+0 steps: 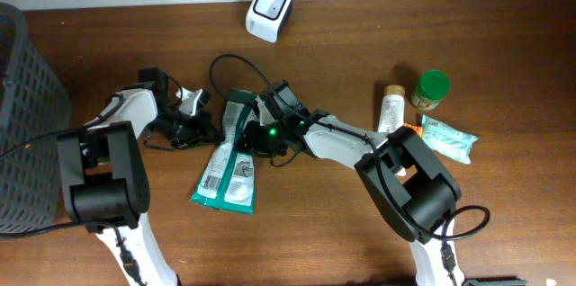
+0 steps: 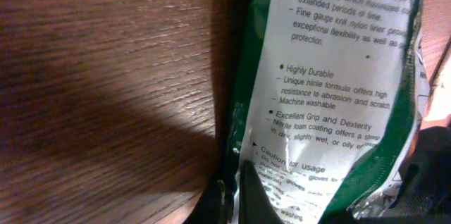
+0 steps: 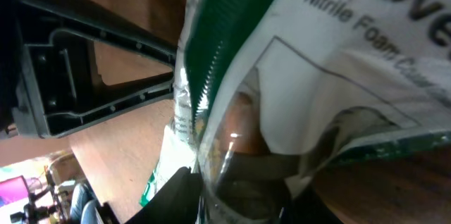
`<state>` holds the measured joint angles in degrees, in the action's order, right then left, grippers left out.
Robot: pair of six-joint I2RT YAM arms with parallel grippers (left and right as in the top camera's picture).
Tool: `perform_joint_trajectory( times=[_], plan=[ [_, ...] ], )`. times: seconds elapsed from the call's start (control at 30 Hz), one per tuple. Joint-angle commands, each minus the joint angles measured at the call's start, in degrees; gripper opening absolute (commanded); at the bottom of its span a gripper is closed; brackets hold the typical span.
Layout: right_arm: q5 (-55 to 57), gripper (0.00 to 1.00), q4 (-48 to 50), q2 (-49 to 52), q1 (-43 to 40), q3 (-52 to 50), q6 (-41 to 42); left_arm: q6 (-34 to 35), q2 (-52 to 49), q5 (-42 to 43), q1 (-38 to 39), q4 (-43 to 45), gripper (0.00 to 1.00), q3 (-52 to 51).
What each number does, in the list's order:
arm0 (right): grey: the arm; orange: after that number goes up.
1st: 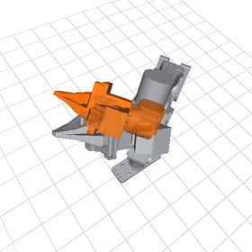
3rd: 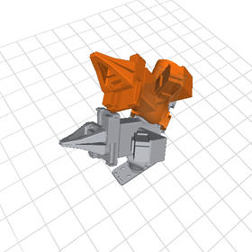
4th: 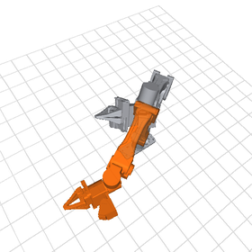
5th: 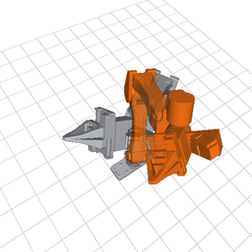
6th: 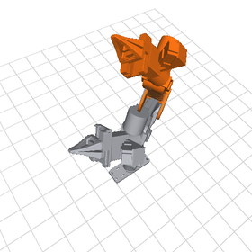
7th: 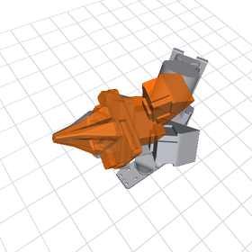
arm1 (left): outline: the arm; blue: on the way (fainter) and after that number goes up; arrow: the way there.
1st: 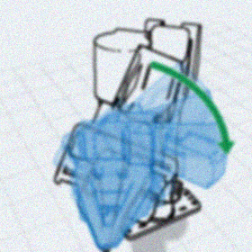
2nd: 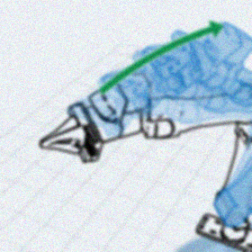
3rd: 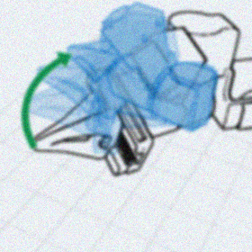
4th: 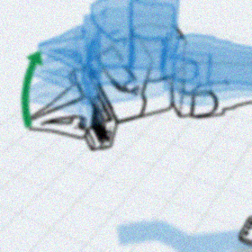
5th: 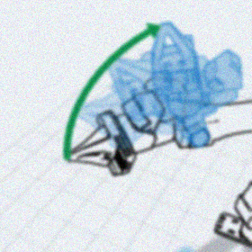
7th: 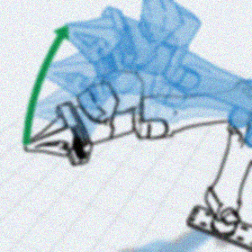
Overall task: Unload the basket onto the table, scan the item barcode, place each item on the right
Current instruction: 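Lift the gloves package up under the white scanner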
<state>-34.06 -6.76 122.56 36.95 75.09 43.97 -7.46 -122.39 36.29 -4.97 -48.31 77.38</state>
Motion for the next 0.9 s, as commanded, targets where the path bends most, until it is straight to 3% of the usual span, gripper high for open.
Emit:
perform_joint_trajectory(
  times=[0.0, 0.1, 0.13, 0.3, 0.53, 0.67, 0.77, 0.8, 0.87],
  plan=[
    [2.8, 0.17, 0.52, 1.68, -0.44, -0.68, -0.98, 0.61, -3.63, -6.58, 1.33, 0.07, 0.0, -3.32],
    [2.43, 0.11, -0.15, 1.44, -1.86, -0.61, -4.76, 0.59, -3.63, -6.58, 1.27, 0.15, 0.0, -3.32],
    [2.01, 0.04, -0.83, 1.03, -2.58, -0.55, -6.21, 0.59, -3.63, -6.58, 1.14, 0.26, 0.0, -3.3],
    [-1.6, 0.04, -2.95, -3.72, -4.72, -0.5, -13.7, 0.57, -3.61, -6.54, 1.07, -0.83, 0.0, -1.31],
    [-8.31, 0.04, -14.53, -18.45, -12.94, 0.26, -25.31, -2.51, -3.39, -7.34, 1.07, -11.15, 0.03, 15.87],
    [-12.96, 0.04, -22.91, -22.25, -18.73, 4.81, -27.58, -2.45, -3.39, -19.41, 1.09, -11.93, 0.06, 22.67],
    [-9.14, 0.04, -34.51, -22.23, -20.15, 13.16, -33.18, 1.44, -3.39, -29.92, 1.09, -12.02, 0.08, 23.82],
    [-6.08, 0.04, -37.77, -22.23, -20.0, 16.22, -34.32, 2.08, -3.39, -30.86, 1.07, -12.02, 0.11, 23.82],
    [-0.44, 0.04, -42.01, -22.12, -19.32, 22.08, -36.11, 2.08, -3.39, -31.19, 1.07, -11.76, 0.27, 23.82]
  ],
)
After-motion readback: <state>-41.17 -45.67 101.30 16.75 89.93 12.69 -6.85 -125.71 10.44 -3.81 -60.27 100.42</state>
